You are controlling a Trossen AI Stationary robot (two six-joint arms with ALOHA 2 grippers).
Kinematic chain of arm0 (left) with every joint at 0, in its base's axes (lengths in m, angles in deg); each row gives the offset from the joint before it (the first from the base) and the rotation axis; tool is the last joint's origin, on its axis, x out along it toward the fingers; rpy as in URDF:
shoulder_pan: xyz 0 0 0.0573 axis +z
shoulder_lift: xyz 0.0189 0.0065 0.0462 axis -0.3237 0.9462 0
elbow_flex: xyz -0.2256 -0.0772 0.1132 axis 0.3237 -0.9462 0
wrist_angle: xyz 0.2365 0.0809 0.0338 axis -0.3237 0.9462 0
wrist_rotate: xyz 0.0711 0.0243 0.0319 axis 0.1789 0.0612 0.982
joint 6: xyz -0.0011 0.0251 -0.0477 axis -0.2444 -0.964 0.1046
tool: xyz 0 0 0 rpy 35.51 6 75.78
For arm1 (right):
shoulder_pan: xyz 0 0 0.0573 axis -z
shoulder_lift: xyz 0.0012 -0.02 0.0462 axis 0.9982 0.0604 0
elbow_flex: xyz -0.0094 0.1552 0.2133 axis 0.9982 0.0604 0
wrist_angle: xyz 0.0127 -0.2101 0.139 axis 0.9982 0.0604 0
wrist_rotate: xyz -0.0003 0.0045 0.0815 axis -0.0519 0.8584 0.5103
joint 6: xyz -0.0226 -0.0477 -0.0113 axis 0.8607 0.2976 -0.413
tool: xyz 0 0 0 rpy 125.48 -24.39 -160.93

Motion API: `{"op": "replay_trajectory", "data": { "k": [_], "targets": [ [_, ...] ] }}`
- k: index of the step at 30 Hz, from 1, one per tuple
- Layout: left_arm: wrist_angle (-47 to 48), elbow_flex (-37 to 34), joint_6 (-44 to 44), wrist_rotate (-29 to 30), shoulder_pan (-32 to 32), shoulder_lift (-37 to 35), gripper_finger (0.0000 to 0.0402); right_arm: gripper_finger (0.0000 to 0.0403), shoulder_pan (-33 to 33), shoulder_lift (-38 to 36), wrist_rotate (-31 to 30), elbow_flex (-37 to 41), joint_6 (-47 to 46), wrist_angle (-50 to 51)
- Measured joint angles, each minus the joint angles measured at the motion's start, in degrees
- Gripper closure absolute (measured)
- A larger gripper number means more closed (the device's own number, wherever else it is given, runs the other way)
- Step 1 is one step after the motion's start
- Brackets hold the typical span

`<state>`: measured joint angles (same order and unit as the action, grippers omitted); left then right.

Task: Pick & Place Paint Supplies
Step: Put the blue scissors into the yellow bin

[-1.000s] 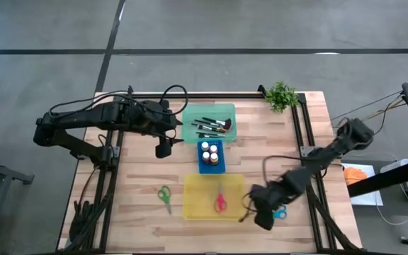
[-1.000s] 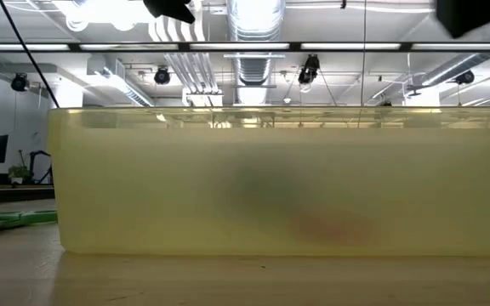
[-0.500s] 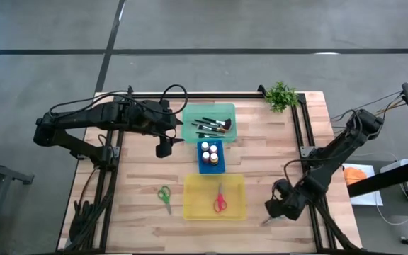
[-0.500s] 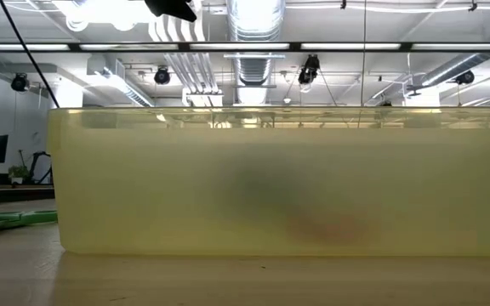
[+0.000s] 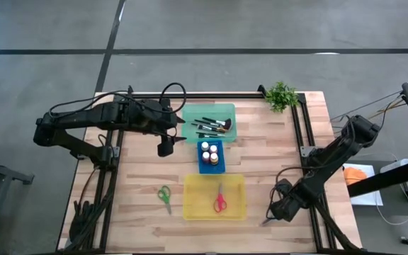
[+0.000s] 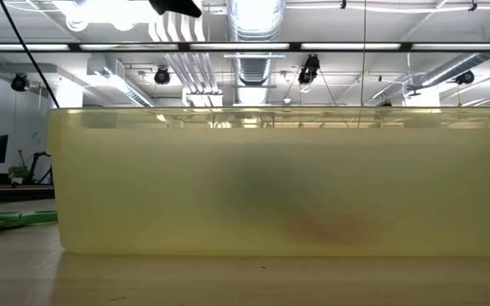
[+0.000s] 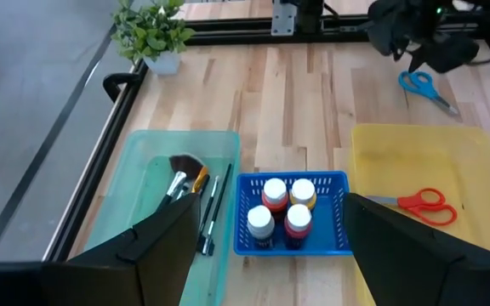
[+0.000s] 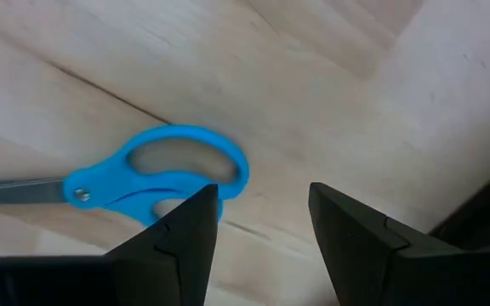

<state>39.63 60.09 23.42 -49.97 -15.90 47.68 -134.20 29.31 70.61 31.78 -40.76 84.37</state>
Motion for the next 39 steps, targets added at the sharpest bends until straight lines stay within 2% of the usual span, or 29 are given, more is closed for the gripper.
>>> {"op": "replay_trajectory", "data": {
  "k": [16, 20, 26, 33, 36, 39],
  "targets": [
    [-0.2, 0.0, 2.7, 0.0, 0.2, 0.0, 0.0107, 0.0226, 4.1, 5.2, -0.9, -0.1, 10.7, -1.7],
    [-0.2, 0.0, 3.0, 0.0, 0.2, 0.0, 0.0107, 0.0267, 4.2, 7.1, -1.4, -0.2, 13.3, -1.9],
    [-0.2, 0.0, 3.0, 0.0, 0.2, 0.0, 0.0107, 0.0379, 4.2, 8.6, -2.3, -0.4, 16.5, -2.4],
    [-0.1, 0.0, 3.0, 0.0, 0.2, 0.0, 0.0107, 0.0393, 4.0, 4.5, -5.3, -0.2, 17.0, -2.8],
    [-0.1, 0.0, 3.0, 0.0, 0.2, 0.0, 0.0107, 0.0394, 4.2, 2.2, -9.5, 0.0, 16.0, -3.5],
    [-0.1, 0.0, 3.0, 0.0, 0.2, 0.0, 0.0107, 0.0394, 4.2, -0.1, -9.8, -0.3, 15.8, -3.5]
  ]
}}
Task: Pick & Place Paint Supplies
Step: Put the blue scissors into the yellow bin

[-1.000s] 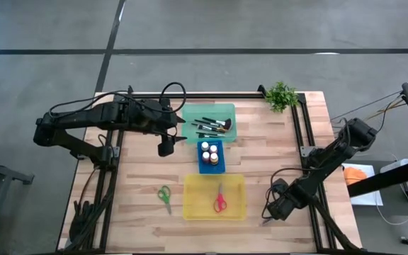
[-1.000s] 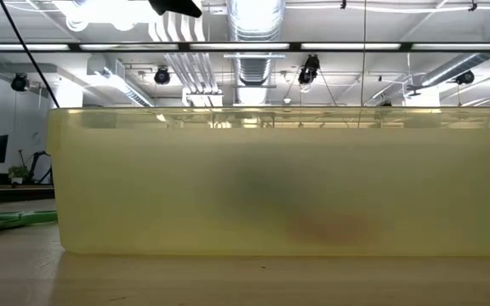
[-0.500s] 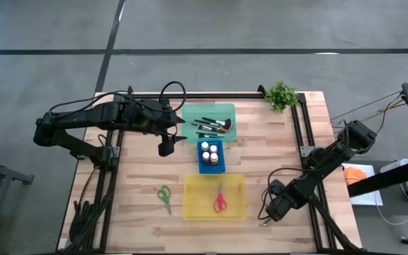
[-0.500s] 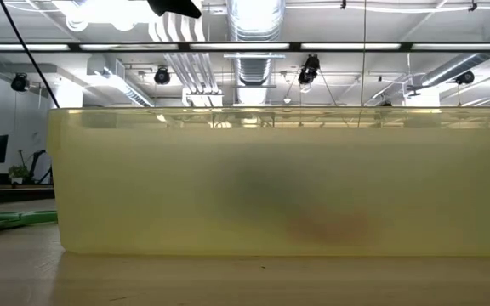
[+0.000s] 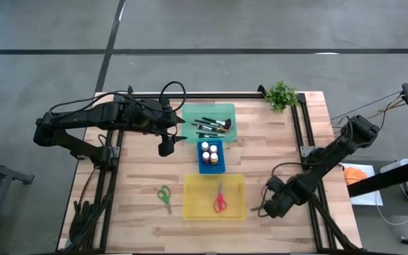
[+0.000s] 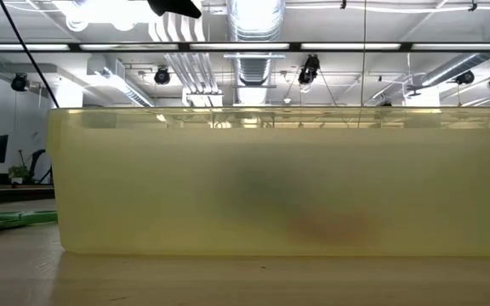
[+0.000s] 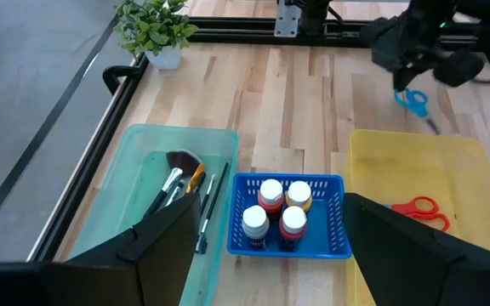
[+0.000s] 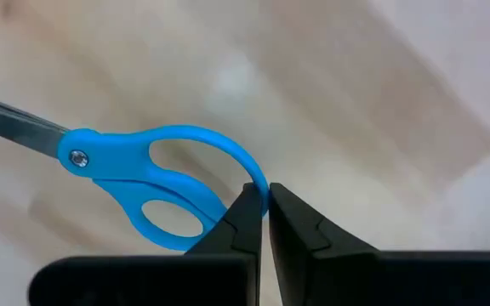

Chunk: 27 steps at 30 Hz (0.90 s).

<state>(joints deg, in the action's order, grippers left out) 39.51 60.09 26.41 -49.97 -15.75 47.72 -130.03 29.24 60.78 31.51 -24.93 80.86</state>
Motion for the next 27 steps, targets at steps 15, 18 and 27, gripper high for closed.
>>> {"op": "replay_trajectory", "data": {
  "k": [15, 18, 27],
  "targets": [
    [0.5, 0.0, 0.0, 0.0, 0.0, 0.0, 0.0107, 0.0395, 1.7, -9.0, -5.0, -7.7, 4.0, 8.8],
    [0.5, 0.0, -0.2, 0.0, 0.0, 0.0, 0.0107, 0.0395, 5.0, -8.2, -5.6, -11.4, 10.1, 11.1],
    [0.9, 0.0, -0.2, 0.0, 0.0, 0.0, 0.0107, 0.0396, 22.7, 2.1, -5.6, -25.1, 37.0, 10.4]
  ]
}}
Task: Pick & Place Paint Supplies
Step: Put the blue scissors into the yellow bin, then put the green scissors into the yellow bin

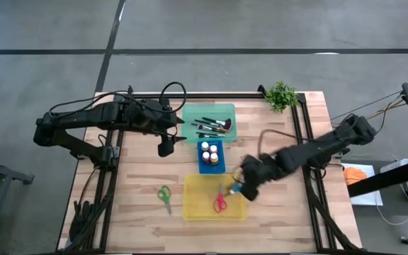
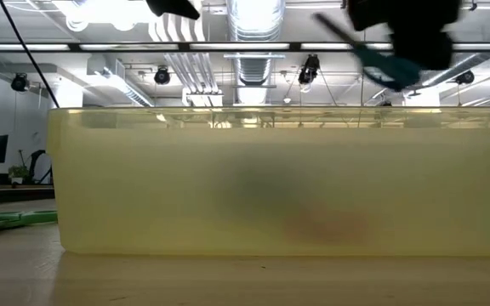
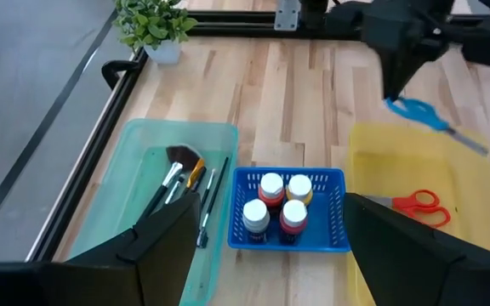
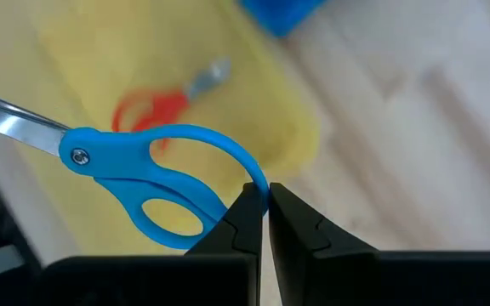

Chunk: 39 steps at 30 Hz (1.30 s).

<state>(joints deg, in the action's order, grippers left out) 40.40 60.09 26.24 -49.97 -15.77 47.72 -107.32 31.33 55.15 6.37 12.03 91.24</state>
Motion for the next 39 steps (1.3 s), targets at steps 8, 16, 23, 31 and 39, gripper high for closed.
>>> {"op": "replay_trajectory", "data": {
  "k": [8, 16, 23, 31, 39],
  "targets": [
    [5.9, 0.0, 1.7, -0.1, -0.1, 0.0, 0.0107, 0.0396, 7.1, 10.8, 3.5, -7.9, 15.2, -1.4],
    [9.3, -0.2, 2.2, -0.7, -2.5, 0.0, 0.0107, 0.0396, 7.5, 20.4, 8.4, -11.6, 20.4, -3.7],
    [9.2, -1.0, 3.6, -0.7, -3.1, 0.0, 0.0107, 0.0396, 7.2, 22.1, 10.4, -11.7, 21.3, -5.3],
    [9.3, -1.1, 5.0, -0.7, -4.7, 0.1, 0.0107, 0.0384, 7.2, 21.4, 10.4, -9.4, 21.2, -3.8],
    [10.3, -1.1, 6.5, -0.7, -5.5, 0.1, 0.0107, 0.0277, 7.1, 21.0, 10.7, -8.5, 21.1, -4.3]
  ]
}}
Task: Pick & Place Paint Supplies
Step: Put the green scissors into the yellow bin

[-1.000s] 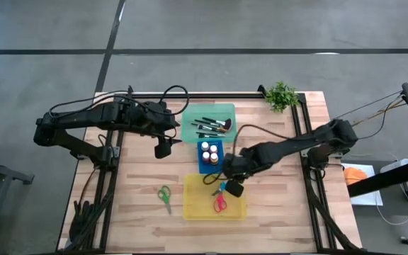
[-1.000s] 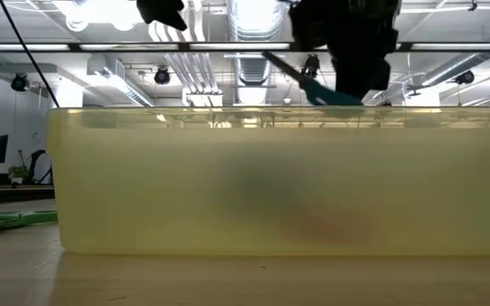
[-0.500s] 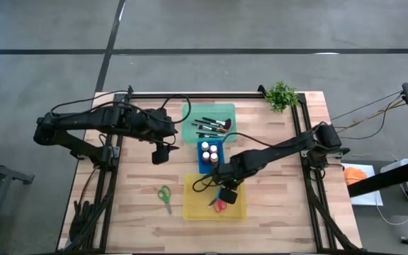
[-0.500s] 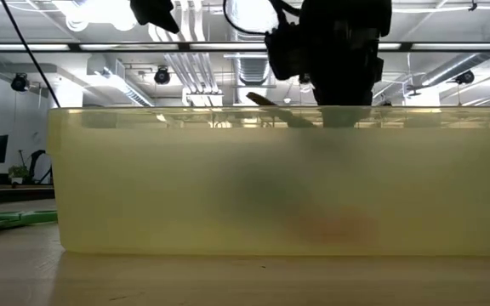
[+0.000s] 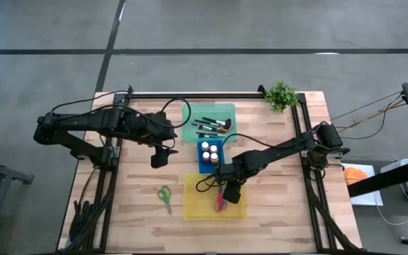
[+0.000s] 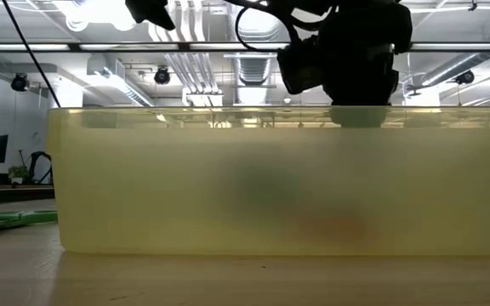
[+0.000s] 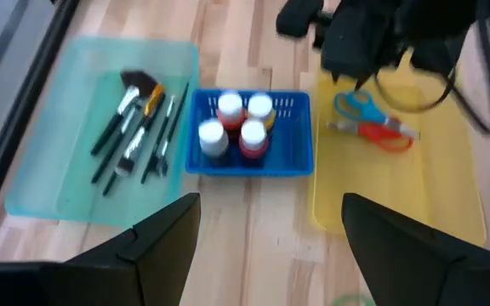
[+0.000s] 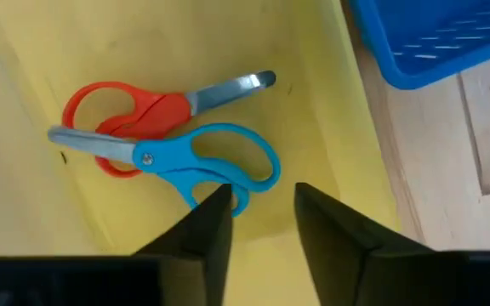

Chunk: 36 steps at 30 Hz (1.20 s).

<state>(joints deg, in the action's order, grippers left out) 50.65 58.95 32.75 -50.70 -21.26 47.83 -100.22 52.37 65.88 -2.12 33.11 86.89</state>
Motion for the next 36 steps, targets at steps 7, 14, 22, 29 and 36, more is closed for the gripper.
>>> {"op": "replay_trajectory", "data": {
  "k": [7, 14, 22, 29, 36],
  "targets": [
    [6.8, -4.0, 6.4, -2.6, -4.1, -0.5, 0.0122, 0.0226, -1.8, -4.5, -3.5, 0.2, -2.7, 0.5],
    [1.9, -15.4, 10.7, -4.5, -16.0, -0.8, 0.0202, 0.0223, -4.1, -10.1, -7.7, 1.2, -7.0, 0.5],
    [-10.0, -28.6, 11.5, 0.5, -23.4, -0.7, 0.0265, 0.0223, -4.6, -12.9, -9.6, 2.5, -10.0, 0.5],
    [-16.4, -34.6, 8.1, -1.5, -22.6, -0.7, 0.0271, 0.0223, -4.6, -14.0, -9.7, 4.7, -12.5, 0.3],
    [-22.4, -39.3, 4.1, -2.3, -22.3, -0.2, 0.0271, 0.0223, -4.7, -15.1, -11.1, 5.5, -14.6, -0.2]
  ]
}}
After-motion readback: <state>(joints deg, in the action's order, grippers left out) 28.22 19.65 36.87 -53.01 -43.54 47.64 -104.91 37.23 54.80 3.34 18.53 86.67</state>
